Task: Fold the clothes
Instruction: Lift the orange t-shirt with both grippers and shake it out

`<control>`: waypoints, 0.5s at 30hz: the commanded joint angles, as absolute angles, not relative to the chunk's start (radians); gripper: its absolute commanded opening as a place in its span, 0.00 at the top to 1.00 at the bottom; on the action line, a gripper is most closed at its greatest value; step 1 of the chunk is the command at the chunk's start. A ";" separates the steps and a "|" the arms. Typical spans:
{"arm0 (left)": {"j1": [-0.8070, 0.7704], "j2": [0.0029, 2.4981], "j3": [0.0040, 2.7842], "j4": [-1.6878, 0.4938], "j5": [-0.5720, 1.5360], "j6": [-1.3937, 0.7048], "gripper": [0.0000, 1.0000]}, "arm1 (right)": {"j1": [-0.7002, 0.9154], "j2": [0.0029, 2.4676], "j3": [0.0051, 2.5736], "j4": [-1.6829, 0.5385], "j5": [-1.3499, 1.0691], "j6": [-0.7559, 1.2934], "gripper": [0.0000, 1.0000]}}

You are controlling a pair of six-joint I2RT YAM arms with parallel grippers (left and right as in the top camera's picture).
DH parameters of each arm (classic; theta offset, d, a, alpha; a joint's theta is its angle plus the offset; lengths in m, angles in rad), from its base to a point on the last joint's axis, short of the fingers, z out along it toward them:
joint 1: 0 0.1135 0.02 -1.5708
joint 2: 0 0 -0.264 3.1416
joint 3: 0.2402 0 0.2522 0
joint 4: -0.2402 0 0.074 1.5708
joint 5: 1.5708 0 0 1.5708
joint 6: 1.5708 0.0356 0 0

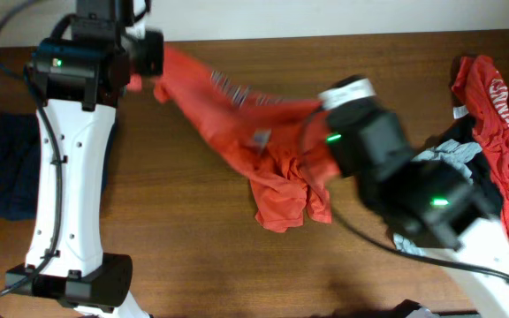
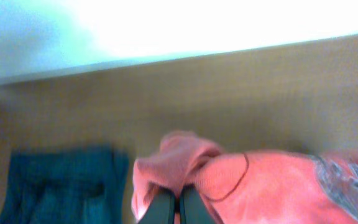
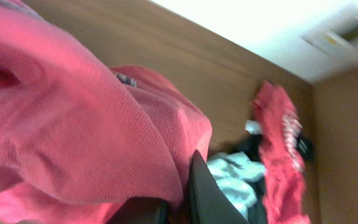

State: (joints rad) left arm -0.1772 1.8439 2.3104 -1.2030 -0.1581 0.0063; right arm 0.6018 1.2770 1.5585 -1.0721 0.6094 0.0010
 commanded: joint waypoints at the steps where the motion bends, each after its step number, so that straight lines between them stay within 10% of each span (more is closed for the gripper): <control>1: -0.174 1.832 2.354 -1.026 0.098 0.085 0.99 | 0.463 1.213 1.608 -1.071 0.652 0.020 0.96; 15: -0.344 1.837 2.354 -0.407 0.357 0.038 1.00 | 0.301 1.112 2.027 -1.256 0.745 0.016 0.96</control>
State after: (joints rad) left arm -0.3195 1.8439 2.3360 -0.4614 0.3531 0.0467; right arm 0.3099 1.1309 1.9251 -1.2350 0.6849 0.0040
